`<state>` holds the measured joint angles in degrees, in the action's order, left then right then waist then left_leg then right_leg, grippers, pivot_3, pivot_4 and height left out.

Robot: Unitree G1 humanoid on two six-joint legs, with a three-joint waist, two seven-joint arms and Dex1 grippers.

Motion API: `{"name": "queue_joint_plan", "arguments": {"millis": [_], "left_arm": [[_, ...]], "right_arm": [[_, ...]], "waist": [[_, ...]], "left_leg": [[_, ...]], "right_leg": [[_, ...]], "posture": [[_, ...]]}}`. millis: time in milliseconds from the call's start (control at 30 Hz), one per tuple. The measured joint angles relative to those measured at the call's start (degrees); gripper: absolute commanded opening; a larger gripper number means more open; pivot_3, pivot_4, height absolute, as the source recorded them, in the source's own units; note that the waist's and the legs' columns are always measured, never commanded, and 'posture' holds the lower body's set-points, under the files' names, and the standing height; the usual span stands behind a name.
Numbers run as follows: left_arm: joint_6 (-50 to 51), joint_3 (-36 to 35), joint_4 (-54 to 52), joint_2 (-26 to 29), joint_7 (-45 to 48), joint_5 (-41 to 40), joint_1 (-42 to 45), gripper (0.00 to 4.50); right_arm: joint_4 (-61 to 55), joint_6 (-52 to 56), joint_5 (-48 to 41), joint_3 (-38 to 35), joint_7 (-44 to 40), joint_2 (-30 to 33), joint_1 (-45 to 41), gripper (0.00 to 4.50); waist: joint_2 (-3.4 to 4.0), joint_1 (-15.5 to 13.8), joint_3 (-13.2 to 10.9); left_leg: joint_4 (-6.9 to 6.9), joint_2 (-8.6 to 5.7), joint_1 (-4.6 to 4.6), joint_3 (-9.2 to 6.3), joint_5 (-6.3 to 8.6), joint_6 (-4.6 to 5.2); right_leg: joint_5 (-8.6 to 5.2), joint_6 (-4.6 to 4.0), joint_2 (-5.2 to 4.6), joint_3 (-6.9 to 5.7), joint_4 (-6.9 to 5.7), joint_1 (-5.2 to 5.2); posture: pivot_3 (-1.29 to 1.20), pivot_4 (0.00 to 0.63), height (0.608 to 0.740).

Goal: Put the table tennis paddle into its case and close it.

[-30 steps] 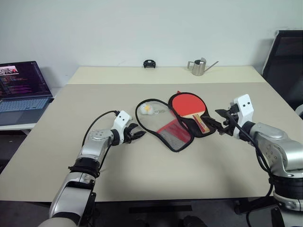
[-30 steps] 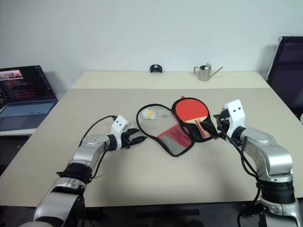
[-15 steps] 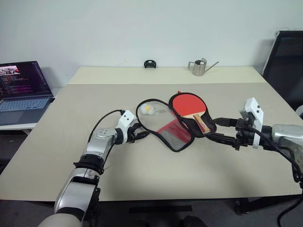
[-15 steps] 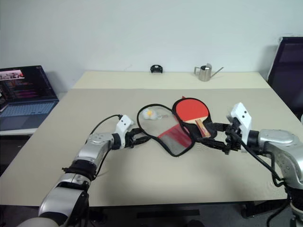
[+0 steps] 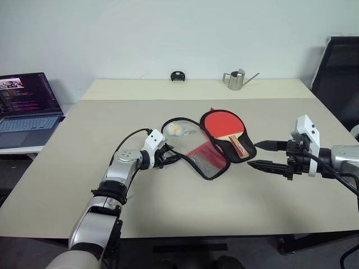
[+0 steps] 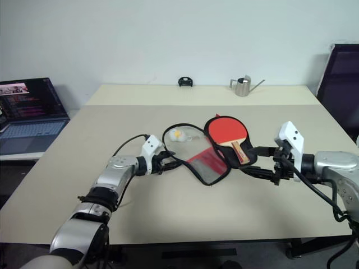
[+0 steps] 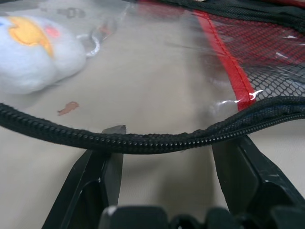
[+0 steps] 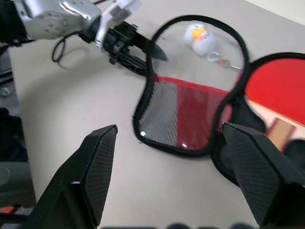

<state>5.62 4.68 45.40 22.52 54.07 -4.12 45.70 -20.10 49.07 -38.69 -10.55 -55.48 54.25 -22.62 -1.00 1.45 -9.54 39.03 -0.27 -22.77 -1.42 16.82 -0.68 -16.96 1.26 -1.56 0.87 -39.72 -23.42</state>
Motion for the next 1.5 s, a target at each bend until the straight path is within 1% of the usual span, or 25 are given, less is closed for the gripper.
{"name": "queue_joint_plan", "arguments": {"millis": [133, 267, 400, 533, 667, 733, 900, 1000, 1067, 1233, 1333, 1433, 1500], "left_arm": [[0.0, 0.2, 0.0, -1.6, 0.5, 0.0, 0.7, 3.01], [-0.3, 0.7, 0.4, -4.1, 0.5, 0.0, 4.5, 3.01], [-1.7, 0.9, 1.4, -7.4, 0.3, 0.0, 9.5, 3.01], [-3.7, 1.1, 6.6, -12.1, -0.3, 0.1, 14.4, 3.01], [-7.6, 1.1, 16.6, -16.8, -5.3, 1.7, 21.5, 3.01], [-9.5, 1.1, 21.6, -18.9, -9.3, 2.9, 24.6, 3.01], [-11.2, 0.0, 28.8, -22.3, -18.5, 4.8, 28.5, 3.01], [-11.6, -1.6, 29.8, -22.3, -22.3, 5.1, 29.5, 3.01], [-12.3, -2.4, 29.8, -21.7, -22.8, 5.1, 29.8, 3.01], [-14.6, -5.2, 29.5, -16.7, -19.7, 4.4, 29.7, 3.01], [-15.7, -7.4, 26.9, -13.9, -12.6, 1.9, 27.5, 3.01], [-14.8, -8.3, 19.7, -9.8, -1.4, -1.5, 22.0, 3.01], [-12.2, -8.4, 13.5, -5.7, 4.6, -3.0, 17.3, 3.01]], "right_arm": [[1.9, -1.1, 0.7, -0.3, -0.5, 1.5, -0.1, 3.81], [2.4, -1.2, 0.8, -2.0, -0.3, 1.8, -0.5, 3.81], [2.5, 1.8, -2.1, -6.1, 2.3, 1.8, -1.3, 3.81], [2.2, 4.4, -4.5, -11.2, 5.5, 1.8, -0.6, 3.81], [0.1, 6.0, -6.0, -13.7, 8.4, 1.3, 1.9, 3.81], [-0.8, 6.7, -7.1, -15.1, 9.8, 0.9, 3.1, 3.81], [-2.7, 7.7, -8.5, -16.5, 12.9, 0.7, 4.5, 3.81], [-3.4, 7.7, -8.8, -16.7, 14.4, 0.6, 5.3, 3.81], [-3.4, 7.5, -8.7, -16.6, 15.2, 0.2, 5.2, 3.81], [0.0, 4.9, -5.0, -10.6, 17.2, -2.0, 2.1, 3.81], [4.6, 3.2, -2.3, -5.8, 17.2, -4.4, -2.6, 3.81], [13.0, 0.3, 1.9, 0.7, 16.8, -8.2, -9.5, 3.81], [21.1, -2.4, 6.0, 4.7, 16.3, -10.2, -13.7, 4.18]], "waist": [[-0.02, -0.1, 0.0], [-0.08, -0.4, 0.0], [-0.11, -0.6, -0.1], [-0.14, -1.2, -0.1], [-0.19, -1.4, -0.1], [-0.21, -1.4, -0.1], [-0.23, -1.4, -0.1], [-0.23, -1.3, -0.1], [-0.23, -1.3, -0.1], [-0.22, -1.0, -0.1], [-0.2, -1.0, -0.1], [-0.22, -0.1, -0.1], [-0.2, 0.4, -0.1]], "left_leg": [[0.01, 0.0, -0.01, 0.0, 0.0, 0.0], [0.03, -0.02, -0.02, 0.0, 0.0, 0.0], [0.02, -0.03, -0.03, 0.02, 0.0, 0.0], [0.02, -0.04, -0.03, 0.02, 0.0, 0.0], [0.02, -0.06, -0.04, 0.07, 0.0, 0.01], [0.01, -0.06, -0.04, 0.06, 0.0, 0.02], [0.0, -0.05, -0.02, 0.07, 0.0, 0.02], [0.0, -0.04, -0.01, 0.08, 0.0, 0.01], [0.0, -0.04, 0.0, 0.08, 0.0, 0.01], [0.0, -0.02, 0.1, 0.12, -0.01, 0.0], [0.01, -0.05, 0.1, 0.14, -0.03, -0.03], [0.01, -0.01, 0.18, 0.24, -0.14, -0.21], [-0.01, 0.04, 0.15, 0.21, -0.15, -0.24]], "right_leg": [[0.0, 0.0, 0.0, 0.0, 0.0, 0.0], [0.0, 0.0, 0.0, -0.01, 0.0, 0.0], [0.0, 0.0, 0.0, 0.0, 0.02, 0.01], [0.0, 0.0, 0.0, 0.0, 0.02, 0.01], [0.0, 0.02, 0.02, 0.04, 0.03, 0.01], [0.0, 0.02, 0.03, 0.02, 0.05, 0.01], [0.0, 0.02, 0.05, 0.05, 0.03, 0.01], [0.0, 0.02, 0.08, 0.06, 0.0, 0.01], [0.0, 0.02, 0.09, 0.05, 0.01, 0.01], [0.0, 0.02, 0.16, 0.08, -0.1, 0.01], [0.0, 0.02, 0.22, 0.05, -0.1, 0.01], [0.0, 0.02, 0.22, 0.1, -0.15, -0.01], [0.0, 0.01, 0.18, 0.13, -0.17, -0.04]], "posture": [[0.0, 0.15, 0.74], [0.0, 0.15, 0.74], [0.0, 0.15, 0.74], [0.0, 0.15, 0.74], [0.0, 0.15, 0.74], [0.0, 0.15, 0.74], [0.0, 0.15, 0.74], [0.0, 0.15, 0.74], [0.0, 0.15, 0.74], [0.0, 0.15, 0.74], [0.0, 0.15, 0.74], [0.0, 0.15, 0.74], [0.0, 0.15, 0.74]]}}
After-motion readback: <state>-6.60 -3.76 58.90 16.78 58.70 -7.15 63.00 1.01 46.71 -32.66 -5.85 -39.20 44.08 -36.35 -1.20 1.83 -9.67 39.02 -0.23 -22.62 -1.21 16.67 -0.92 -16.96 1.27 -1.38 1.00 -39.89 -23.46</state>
